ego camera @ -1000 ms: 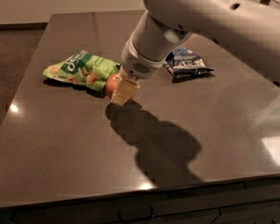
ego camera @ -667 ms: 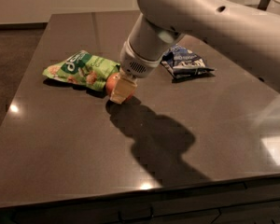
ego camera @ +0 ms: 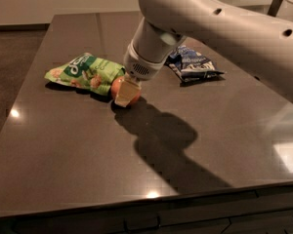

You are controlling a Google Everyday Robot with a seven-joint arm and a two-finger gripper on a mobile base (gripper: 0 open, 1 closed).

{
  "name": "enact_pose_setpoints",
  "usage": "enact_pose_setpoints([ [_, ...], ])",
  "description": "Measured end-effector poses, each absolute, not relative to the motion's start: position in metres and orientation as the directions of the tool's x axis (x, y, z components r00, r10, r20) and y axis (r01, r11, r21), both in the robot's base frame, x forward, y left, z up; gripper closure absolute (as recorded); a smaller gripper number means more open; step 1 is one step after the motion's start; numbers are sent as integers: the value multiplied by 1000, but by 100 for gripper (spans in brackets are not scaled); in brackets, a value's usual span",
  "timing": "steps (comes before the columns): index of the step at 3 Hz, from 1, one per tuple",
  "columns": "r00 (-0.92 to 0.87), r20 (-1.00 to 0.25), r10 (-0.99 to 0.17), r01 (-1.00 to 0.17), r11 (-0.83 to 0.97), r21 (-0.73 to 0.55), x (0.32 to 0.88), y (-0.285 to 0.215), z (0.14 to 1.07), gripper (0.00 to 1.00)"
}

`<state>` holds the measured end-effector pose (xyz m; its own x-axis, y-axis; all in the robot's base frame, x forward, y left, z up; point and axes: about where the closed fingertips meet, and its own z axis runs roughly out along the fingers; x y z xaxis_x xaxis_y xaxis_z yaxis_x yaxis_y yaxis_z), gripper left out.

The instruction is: Move apple near green rice chip bag

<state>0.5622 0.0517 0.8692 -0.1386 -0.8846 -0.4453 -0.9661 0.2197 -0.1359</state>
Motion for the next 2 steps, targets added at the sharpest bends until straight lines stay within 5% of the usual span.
enact_pose_setpoints([
  [2,-145,-446,-883,-963,230,-142,565,51,868,12],
])
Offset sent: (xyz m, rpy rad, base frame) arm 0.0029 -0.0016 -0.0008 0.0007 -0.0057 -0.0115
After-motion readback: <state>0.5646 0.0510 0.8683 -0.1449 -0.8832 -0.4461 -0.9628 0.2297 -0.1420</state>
